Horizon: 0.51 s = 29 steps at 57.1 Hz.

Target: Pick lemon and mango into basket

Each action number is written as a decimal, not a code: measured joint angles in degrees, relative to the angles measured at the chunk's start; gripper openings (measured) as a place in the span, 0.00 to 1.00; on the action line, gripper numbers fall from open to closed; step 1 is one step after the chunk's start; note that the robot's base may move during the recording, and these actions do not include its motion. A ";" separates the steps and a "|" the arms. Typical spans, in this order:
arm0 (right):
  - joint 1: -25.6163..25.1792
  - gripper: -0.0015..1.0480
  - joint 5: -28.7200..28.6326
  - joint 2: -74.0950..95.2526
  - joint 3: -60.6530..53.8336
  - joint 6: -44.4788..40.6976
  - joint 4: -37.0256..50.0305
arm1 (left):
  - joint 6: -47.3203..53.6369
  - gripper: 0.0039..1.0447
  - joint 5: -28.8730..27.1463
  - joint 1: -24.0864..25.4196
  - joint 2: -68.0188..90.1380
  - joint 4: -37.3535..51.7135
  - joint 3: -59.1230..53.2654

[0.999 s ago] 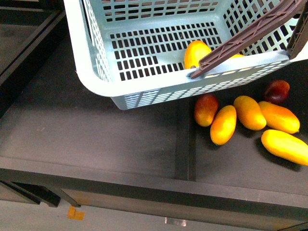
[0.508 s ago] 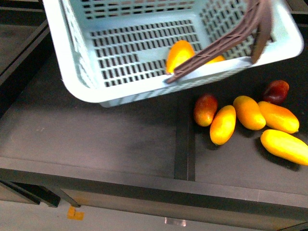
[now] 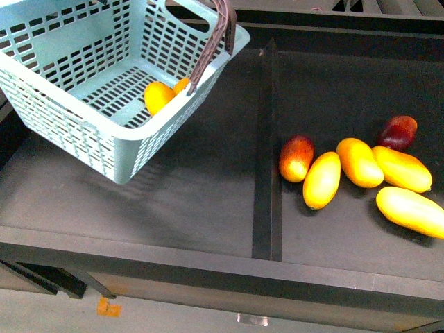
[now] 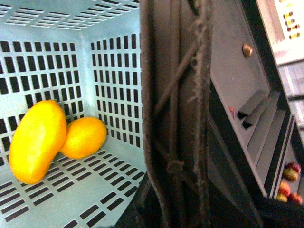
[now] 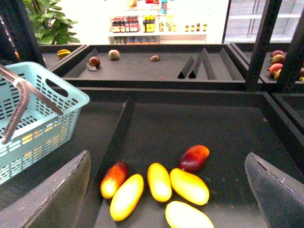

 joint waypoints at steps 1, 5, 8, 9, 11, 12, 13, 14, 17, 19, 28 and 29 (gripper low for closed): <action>0.00 0.92 0.00 0.00 0.00 0.00 0.00 | -1.42 0.05 -0.44 0.39 1.07 -0.55 1.60; 0.00 0.92 0.00 0.00 0.00 0.00 0.00 | -5.35 0.05 -1.40 1.81 4.68 -2.86 7.39; 0.00 0.92 0.00 0.00 0.02 0.00 0.00 | -7.85 0.05 -1.66 2.89 7.08 -3.98 11.10; 0.00 0.92 0.00 0.00 0.02 0.00 0.00 | -8.63 0.05 -1.66 3.30 8.00 -4.66 12.63; 0.00 0.92 0.02 0.00 0.00 0.00 0.00 | -10.03 0.05 -1.53 3.91 9.29 -5.92 14.82; 0.00 0.92 0.00 0.00 0.00 0.00 0.00 | -10.86 0.05 -1.46 4.28 10.21 -6.82 16.24; 0.00 0.92 0.02 0.00 0.00 0.00 0.00 | -11.85 0.05 -1.22 4.63 11.08 -7.72 17.64; 0.00 0.92 0.02 0.00 0.00 0.00 0.00 | -12.02 0.05 -1.11 4.79 11.52 -8.11 18.34; 0.00 0.92 0.00 0.00 0.00 0.00 0.00 | -13.94 0.05 -0.35 5.55 13.51 -9.75 21.33; 0.00 0.92 0.00 0.00 0.00 0.00 0.00 | -14.97 0.05 0.09 5.81 14.03 -10.29 22.03; 0.00 0.92 0.00 0.00 0.00 0.00 0.00 | -18.49 0.05 2.69 6.03 14.43 -10.25 19.87; 0.00 0.92 0.00 0.00 0.02 0.00 0.00 | -18.69 0.05 2.80 5.97 14.36 -10.21 19.56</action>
